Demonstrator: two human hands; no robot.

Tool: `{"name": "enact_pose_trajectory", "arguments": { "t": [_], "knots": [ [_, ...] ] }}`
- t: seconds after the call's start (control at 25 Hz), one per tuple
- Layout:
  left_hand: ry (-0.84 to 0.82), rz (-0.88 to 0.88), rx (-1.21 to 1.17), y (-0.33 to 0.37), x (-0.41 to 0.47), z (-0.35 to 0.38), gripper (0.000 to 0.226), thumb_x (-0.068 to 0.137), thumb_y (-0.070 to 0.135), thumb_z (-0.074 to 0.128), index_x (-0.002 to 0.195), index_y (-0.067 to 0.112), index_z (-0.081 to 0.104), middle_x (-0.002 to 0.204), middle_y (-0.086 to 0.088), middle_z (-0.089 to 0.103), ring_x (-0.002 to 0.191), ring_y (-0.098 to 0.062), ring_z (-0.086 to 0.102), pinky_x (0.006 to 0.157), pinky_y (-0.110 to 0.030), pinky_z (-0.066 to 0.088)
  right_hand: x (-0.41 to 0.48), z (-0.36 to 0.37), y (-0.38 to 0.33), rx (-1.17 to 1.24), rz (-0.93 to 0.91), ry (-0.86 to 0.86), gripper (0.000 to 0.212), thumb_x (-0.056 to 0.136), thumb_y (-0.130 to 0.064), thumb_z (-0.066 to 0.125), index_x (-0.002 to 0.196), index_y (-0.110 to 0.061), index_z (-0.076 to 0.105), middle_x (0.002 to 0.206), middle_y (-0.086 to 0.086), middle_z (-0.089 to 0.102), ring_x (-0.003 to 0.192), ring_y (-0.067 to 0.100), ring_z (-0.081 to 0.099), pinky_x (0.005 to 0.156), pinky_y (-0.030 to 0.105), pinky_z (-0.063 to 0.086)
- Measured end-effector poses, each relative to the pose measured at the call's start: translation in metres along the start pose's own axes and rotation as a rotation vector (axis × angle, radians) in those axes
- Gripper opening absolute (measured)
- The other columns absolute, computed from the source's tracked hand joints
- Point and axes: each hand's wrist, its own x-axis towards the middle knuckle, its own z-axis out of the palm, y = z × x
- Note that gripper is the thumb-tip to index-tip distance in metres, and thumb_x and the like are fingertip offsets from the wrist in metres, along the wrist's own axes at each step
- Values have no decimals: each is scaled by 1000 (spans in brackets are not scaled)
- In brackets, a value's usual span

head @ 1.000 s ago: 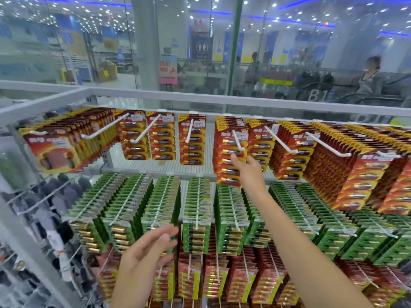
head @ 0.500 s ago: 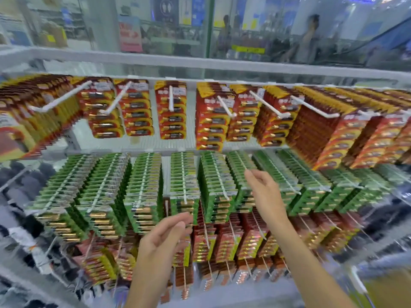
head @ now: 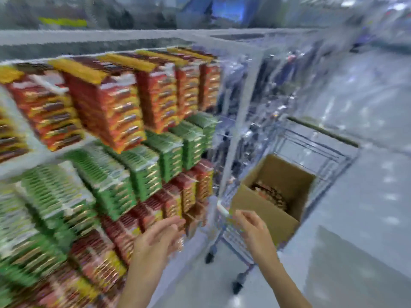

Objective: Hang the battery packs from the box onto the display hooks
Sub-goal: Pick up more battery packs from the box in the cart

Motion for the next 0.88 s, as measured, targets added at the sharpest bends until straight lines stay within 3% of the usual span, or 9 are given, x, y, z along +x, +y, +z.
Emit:
{"name": "enact_pose_trajectory", "arguments": {
  "t": [0.12, 0.24, 0.36, 0.6, 0.88],
  "knots": [
    [-138, -12, 57, -9, 32, 93, 22, 100, 2, 59, 101, 12, 78, 105, -7, 80, 97, -27, 72, 79, -37, 55, 37, -85, 19, 48, 34, 138, 9, 99, -27, 67, 97, -20, 73, 90, -11, 74, 96, 16, 67, 80, 29, 48],
    [-222, -41, 125, -19, 59, 175, 20, 102, 9, 60, 107, 14, 78, 104, -2, 80, 98, -24, 75, 74, -32, 57, 66, -152, 28, 31, 77, 212, 19, 101, -42, 60, 107, -28, 71, 105, -12, 70, 102, 7, 64, 79, 27, 47],
    [-269, -84, 169, -32, 88, 241, 19, 103, 11, 60, 108, 15, 78, 106, 1, 80, 102, -26, 75, 87, -41, 58, 92, -200, 45, 61, 142, 248, 23, 97, -53, 62, 104, -33, 70, 106, -14, 71, 106, 7, 65, 86, 32, 48],
    [-324, -171, 248, -52, 151, 320, 20, 103, 10, 61, 104, 18, 79, 104, 3, 80, 100, -24, 75, 92, -46, 59, 148, -244, 75, 80, 273, 325, 25, 99, -50, 58, 111, -30, 69, 114, -11, 71, 111, 9, 64, 103, 39, 49],
    [-401, -329, 329, -108, 278, 407, 17, 103, 17, 63, 113, 21, 76, 106, 4, 79, 99, -18, 74, 87, -37, 62, 239, -263, 76, 55, 396, 409, 23, 97, -49, 62, 106, -29, 70, 106, -9, 73, 107, 15, 67, 99, 43, 51]
  ]
}}
